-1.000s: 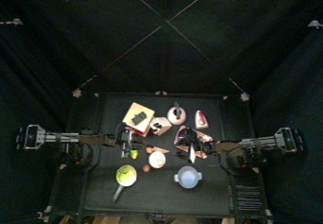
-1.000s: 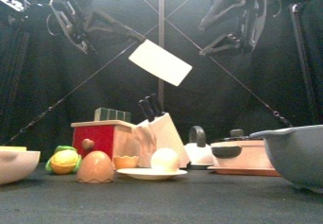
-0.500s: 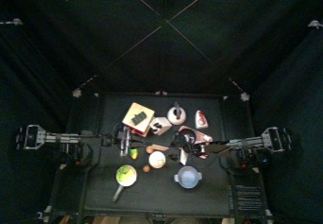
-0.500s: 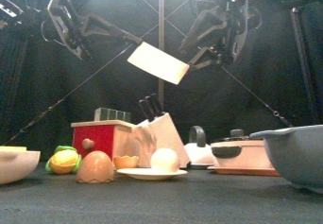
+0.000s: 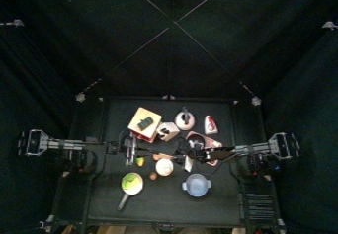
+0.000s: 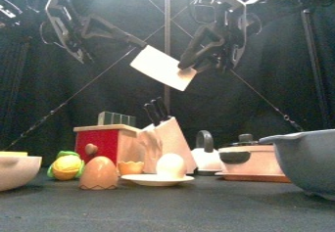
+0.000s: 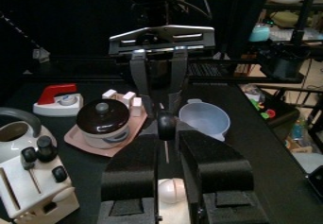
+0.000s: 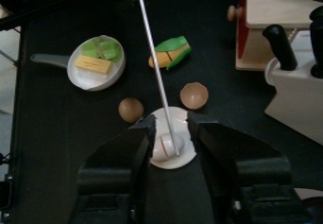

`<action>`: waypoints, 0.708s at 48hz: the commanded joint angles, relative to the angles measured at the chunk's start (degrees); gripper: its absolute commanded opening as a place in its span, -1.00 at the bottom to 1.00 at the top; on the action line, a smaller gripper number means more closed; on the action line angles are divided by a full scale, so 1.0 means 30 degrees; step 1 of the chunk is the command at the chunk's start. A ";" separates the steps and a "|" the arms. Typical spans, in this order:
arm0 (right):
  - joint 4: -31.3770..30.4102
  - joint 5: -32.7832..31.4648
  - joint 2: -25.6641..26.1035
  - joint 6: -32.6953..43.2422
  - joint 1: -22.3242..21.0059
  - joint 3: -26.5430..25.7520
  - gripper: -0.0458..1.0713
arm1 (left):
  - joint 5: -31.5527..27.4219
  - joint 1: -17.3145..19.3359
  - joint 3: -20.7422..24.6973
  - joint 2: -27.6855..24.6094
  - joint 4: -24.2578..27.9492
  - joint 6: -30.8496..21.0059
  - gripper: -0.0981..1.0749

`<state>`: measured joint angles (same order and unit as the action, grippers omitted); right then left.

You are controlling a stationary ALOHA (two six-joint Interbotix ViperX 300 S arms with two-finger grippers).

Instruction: Grab cleaver with other hand

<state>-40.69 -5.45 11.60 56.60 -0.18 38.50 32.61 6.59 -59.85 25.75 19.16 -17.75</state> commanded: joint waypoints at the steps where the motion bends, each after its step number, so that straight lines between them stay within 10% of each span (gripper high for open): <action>1: -0.0059 0.0146 0.0264 -0.0029 -0.0029 -0.0264 0.13 | 0.0205 -0.0029 0.0264 0.0000 -0.0059 0.0029 -0.04; 34: 0.0059 -0.0498 0.1436 -0.0029 0.0469 0.0850 -0.24 | 0.0029 -0.1553 -0.0146 -0.3545 -0.0176 -0.0029 -0.04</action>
<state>-40.52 -7.29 13.97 56.51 1.14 41.92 32.52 2.99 -61.00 15.91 18.63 -17.84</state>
